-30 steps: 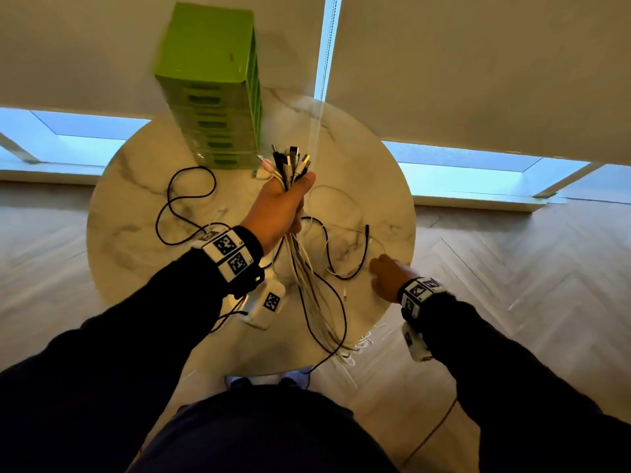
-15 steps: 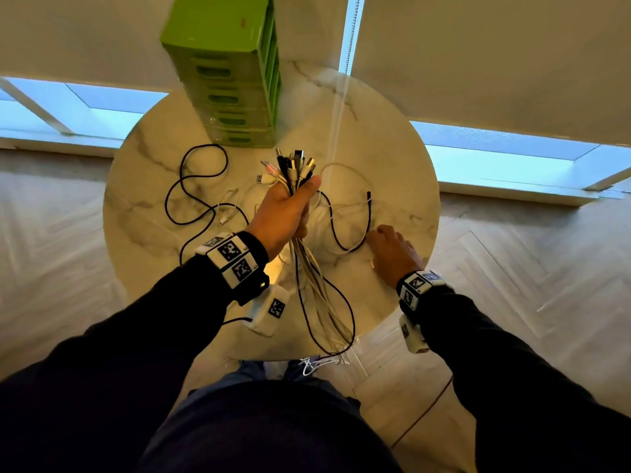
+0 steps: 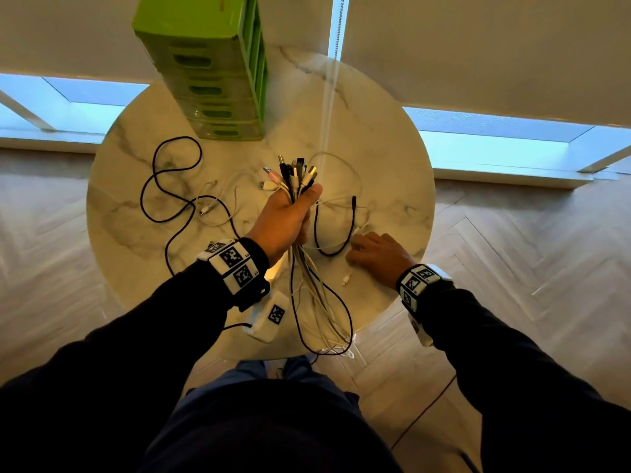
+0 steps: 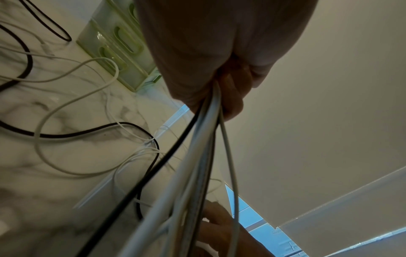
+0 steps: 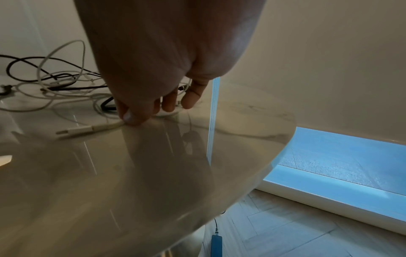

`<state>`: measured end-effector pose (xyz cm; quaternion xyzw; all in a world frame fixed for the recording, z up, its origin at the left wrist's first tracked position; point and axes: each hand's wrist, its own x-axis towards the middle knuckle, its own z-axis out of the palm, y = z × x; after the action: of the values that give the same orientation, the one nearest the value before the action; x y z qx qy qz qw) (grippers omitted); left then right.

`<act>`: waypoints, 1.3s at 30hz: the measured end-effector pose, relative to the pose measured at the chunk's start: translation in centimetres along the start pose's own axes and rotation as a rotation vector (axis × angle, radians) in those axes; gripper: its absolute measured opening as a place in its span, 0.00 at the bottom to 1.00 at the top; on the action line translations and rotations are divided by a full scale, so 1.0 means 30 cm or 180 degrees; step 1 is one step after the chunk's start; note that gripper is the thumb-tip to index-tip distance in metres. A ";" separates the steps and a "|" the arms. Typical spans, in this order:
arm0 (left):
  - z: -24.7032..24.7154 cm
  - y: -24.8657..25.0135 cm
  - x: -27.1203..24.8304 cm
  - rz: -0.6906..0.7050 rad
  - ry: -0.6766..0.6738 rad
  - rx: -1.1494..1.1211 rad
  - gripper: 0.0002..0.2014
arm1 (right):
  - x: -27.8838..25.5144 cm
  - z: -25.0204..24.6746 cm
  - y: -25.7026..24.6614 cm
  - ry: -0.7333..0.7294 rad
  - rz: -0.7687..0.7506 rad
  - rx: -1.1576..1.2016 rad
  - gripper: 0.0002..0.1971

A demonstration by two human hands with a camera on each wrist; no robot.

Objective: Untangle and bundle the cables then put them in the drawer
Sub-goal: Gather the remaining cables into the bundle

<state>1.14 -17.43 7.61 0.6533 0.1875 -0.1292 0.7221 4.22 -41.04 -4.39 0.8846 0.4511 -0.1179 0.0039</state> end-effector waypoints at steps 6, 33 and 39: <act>-0.019 -0.009 -0.005 -0.0032 -0.0043 0.0064 0.22 | -0.022 0.048 -0.025 0.0645 0.0411 -0.0189 0.08; -0.119 -0.002 0.035 -0.0026 -0.0275 -0.0744 0.24 | 0.111 -0.437 -0.403 0.1629 0.1720 0.3140 0.13; -0.085 0.004 0.018 0.0068 -0.0670 -0.0588 0.29 | 0.181 -0.480 -0.474 0.1835 0.1841 0.3253 0.13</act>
<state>1.40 -14.84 7.27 0.5688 0.1149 -0.1715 0.7961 -1.13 -26.64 9.89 0.8569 0.0650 -0.0697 -0.5066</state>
